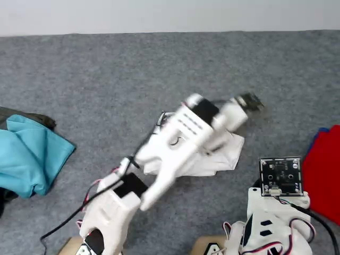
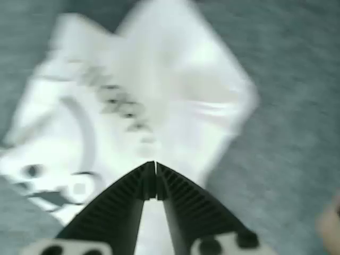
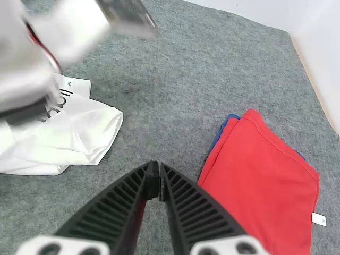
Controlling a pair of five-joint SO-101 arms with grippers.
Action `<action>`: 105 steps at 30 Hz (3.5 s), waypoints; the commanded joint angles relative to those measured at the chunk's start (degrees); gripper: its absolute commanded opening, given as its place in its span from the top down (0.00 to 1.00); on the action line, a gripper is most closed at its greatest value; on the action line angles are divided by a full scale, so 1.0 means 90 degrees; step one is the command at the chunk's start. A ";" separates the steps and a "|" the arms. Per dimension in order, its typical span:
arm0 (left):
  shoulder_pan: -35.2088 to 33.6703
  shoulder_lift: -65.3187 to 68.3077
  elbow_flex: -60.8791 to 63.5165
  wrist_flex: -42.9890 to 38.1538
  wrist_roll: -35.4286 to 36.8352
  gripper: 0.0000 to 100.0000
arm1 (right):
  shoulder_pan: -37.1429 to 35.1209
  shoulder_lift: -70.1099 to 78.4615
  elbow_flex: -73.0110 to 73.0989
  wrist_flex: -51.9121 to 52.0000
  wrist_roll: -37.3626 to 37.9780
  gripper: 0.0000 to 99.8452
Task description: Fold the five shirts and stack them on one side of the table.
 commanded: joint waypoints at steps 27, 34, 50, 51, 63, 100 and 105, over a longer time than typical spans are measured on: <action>0.1192 -0.0205 0.0874 0.0645 0.0039 0.99 | 0.0083 -0.0005 -0.0020 0.0005 0.0068 0.99; 0.1084 -0.1065 0.1431 0.0635 0.0010 0.99 | 0.0083 -0.0005 -0.0020 -0.0034 0.0068 0.99; -0.1670 -0.1250 0.1275 -0.1407 -0.0430 0.90 | 0.0083 -0.0005 0.0166 -0.0044 0.0049 0.99; -0.1709 -0.1250 0.1275 -0.1475 -0.0420 0.86 | 0.0083 -0.0005 0.0166 -0.0044 0.0049 0.99; -0.1836 -0.0225 0.1245 -0.2354 -0.0440 0.77 | 0.0083 -0.0005 0.0166 0.0015 0.0049 0.99; -0.5538 -0.4435 0.1089 0.0654 -0.0410 0.98 | -0.2183 0.6159 -0.0039 -0.3492 -0.1299 0.90; -0.6027 -0.4777 0.1763 0.0645 -0.0420 0.98 | -0.2584 0.7468 -0.1055 -0.3560 -0.1963 0.83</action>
